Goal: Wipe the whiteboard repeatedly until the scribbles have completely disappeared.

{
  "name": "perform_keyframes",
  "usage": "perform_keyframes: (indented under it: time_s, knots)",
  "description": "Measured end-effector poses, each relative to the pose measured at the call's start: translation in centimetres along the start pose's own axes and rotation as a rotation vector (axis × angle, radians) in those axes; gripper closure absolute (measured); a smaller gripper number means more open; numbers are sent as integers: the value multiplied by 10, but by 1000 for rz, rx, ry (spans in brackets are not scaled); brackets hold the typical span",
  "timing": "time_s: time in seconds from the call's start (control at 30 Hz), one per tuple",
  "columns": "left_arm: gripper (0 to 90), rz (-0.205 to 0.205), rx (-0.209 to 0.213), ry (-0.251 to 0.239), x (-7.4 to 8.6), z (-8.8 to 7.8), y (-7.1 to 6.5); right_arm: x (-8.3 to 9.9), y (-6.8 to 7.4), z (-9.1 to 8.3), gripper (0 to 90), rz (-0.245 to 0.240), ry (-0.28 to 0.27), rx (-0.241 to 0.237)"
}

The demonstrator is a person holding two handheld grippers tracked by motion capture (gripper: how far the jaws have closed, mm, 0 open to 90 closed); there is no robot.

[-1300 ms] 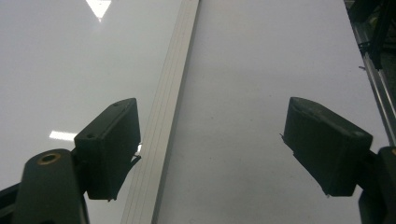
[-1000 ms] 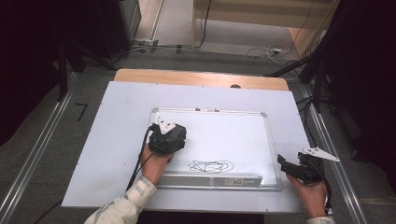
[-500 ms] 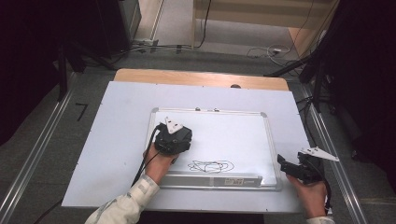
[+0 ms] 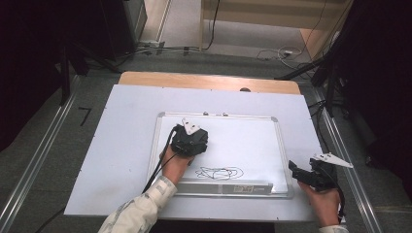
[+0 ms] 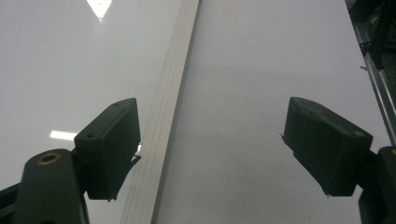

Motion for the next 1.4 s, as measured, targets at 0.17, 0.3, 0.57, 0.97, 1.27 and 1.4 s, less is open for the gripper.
perform_keyframes:
  time_s: [0.17,0.3,0.57,0.97,1.27,1.4]
  knots:
    - [406,10,0,14,3,1,-3,0,-1,-1,174,0,-3,0]
    - [406,14,3,20,6,-4,-6,0,0,0,174,-2,-3,-1]
    - [406,40,14,46,15,-10,-12,0,1,-1,174,-2,-3,1]
    - [403,35,6,130,23,2,-10,0,1,-1,174,-4,-5,0]
    - [402,67,-13,119,26,2,-13,0,0,-1,174,-5,-6,4]
    - [397,85,-14,119,25,1,-14,0,0,-2,174,-4,-5,4]
Point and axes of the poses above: each handheld gripper's, and its own axes: z roughly forward along the jaws, x roughly out of its underside, y roughly to its left, the point moved 3 cm from there along z, roughly forward along the jaws, and after that the axes turned 13 degrees about -z, right-handed, at the moved point
